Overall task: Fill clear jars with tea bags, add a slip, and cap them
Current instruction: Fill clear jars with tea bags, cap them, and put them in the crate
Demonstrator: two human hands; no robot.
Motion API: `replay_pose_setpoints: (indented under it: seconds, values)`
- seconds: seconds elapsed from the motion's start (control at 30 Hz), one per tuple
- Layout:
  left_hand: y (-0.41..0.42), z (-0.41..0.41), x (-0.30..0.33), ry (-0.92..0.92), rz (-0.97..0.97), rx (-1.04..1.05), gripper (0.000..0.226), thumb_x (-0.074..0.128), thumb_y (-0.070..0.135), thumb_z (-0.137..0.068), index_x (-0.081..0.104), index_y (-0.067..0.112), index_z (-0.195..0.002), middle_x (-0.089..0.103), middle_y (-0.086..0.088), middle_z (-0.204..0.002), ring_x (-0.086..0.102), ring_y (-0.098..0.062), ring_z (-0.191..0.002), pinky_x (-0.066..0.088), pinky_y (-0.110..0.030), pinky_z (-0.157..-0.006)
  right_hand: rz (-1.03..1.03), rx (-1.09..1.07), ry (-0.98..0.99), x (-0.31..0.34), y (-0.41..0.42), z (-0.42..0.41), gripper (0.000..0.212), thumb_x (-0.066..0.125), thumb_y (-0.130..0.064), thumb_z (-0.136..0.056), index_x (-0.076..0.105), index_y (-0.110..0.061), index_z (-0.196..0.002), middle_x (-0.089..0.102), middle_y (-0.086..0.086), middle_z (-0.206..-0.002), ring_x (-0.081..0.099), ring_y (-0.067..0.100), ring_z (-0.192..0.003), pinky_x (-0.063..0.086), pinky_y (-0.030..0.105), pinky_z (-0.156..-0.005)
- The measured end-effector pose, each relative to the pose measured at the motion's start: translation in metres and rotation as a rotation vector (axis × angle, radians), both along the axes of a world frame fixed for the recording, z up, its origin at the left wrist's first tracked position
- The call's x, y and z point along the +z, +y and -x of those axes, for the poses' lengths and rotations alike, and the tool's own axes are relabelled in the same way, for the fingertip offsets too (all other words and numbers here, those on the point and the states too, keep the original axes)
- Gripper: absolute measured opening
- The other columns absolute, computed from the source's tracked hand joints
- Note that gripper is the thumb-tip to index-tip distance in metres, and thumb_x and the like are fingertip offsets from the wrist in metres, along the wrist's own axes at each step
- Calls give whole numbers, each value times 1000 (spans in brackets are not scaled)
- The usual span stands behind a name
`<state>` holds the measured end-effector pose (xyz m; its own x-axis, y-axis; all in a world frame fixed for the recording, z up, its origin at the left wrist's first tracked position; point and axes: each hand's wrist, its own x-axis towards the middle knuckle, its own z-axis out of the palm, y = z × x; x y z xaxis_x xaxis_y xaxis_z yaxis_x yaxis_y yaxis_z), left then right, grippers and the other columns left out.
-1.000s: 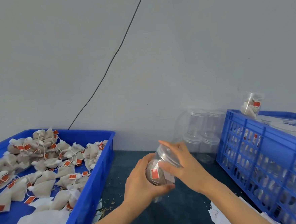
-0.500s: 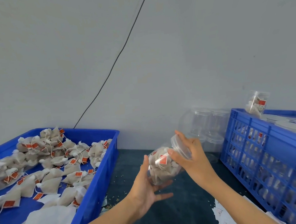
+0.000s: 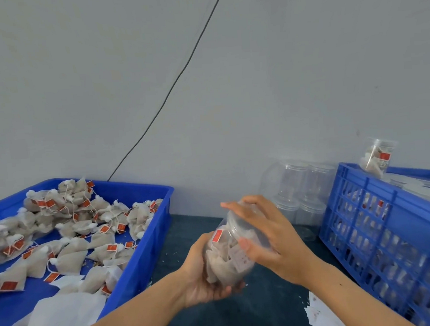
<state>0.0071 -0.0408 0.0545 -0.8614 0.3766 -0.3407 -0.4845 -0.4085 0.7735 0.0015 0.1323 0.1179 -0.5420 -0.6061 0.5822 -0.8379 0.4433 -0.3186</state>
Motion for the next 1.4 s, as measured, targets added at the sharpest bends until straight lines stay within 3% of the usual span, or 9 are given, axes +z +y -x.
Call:
replay_pose_setpoints:
  seconds: [0.23, 0.33, 0.4, 0.53, 0.67, 0.87, 1.07, 1.27, 1.4]
  values:
    - [4, 1, -5, 24, -1, 56, 63, 45, 58, -83, 76, 4, -84, 67, -19, -84, 64, -34, -65, 49, -25, -41, 41, -92, -174, 0, 1, 7, 43, 33, -62, -85, 41, -56, -127, 39, -17, -115, 48, 5, -112, 49, 27, -91]
    - [6, 1, -6, 164, 81, 241, 63, 35, 60, -93, 71, 9, -103, 72, -16, -89, 66, -25, -64, 49, -27, -49, 160, -226, -237, -1, -12, 9, 24, 36, -57, -93, 47, -48, -113, 47, -9, -100, 53, 4, -90, 46, 21, -81]
    - [6, 0, -5, 300, 166, 325, 57, 31, 59, -96, 61, 16, -119, 72, -10, -100, 67, -16, -67, 48, -26, -52, 259, -308, -343, -4, -20, 7, 22, 32, -50, -97, 48, -35, -94, 48, -6, -86, 49, 9, -77, 48, 33, -80]
    - [-6, 1, 1, 418, 233, 400, 50, 37, 57, -95, 52, 20, -125, 70, -6, -114, 71, -22, -91, 50, -32, -68, 196, -357, -858, -8, -22, 13, 63, 24, -66, -94, 26, -26, -142, 33, -6, -138, 39, 23, -132, 35, 42, -107]
    - [-4, -2, 3, 180, 63, 370, 50, 45, 55, -90, 73, 13, -88, 72, -15, -86, 66, -24, -62, 46, -29, -52, 214, -187, -549, 0, -21, 13, 97, 33, -74, -70, 8, -32, -153, 3, -13, -159, 8, 9, -147, 16, 31, -115]
    - [1, -4, -2, -212, -168, 136, 56, 58, 48, -71, 70, -4, -88, 64, -20, -86, 60, -36, -69, 47, -25, -36, -26, 39, -220, -6, 1, 6, 43, 34, -52, -98, 29, -54, -140, 30, -27, -141, 19, 1, -139, 21, 19, -109]
    - [17, -3, -14, -123, -179, 299, 69, 49, 60, -84, 77, -2, -67, 69, -23, -81, 63, -37, -59, 45, -24, -36, 169, -187, -437, 1, -14, 3, 32, 47, -44, -96, 43, -45, -128, 39, -19, -131, 32, 4, -129, 26, 19, -100]
    - [21, -13, -3, -175, -255, 117, 56, 56, 49, -72, 72, -2, -88, 62, -20, -87, 59, -35, -63, 40, -21, -35, -83, -169, -400, 28, -7, -3, 67, 38, -79, -73, 35, -50, -134, 37, -15, -126, 37, 6, -123, 37, 28, -103]
    - [18, -13, -4, -196, -272, 108, 57, 53, 49, -75, 71, -2, -93, 62, -20, -91, 59, -35, -67, 43, -22, -35, -152, -151, -301, 24, -5, 0, 55, 43, -73, -81, 36, -51, -131, 41, -14, -120, 44, 5, -114, 42, 24, -97]
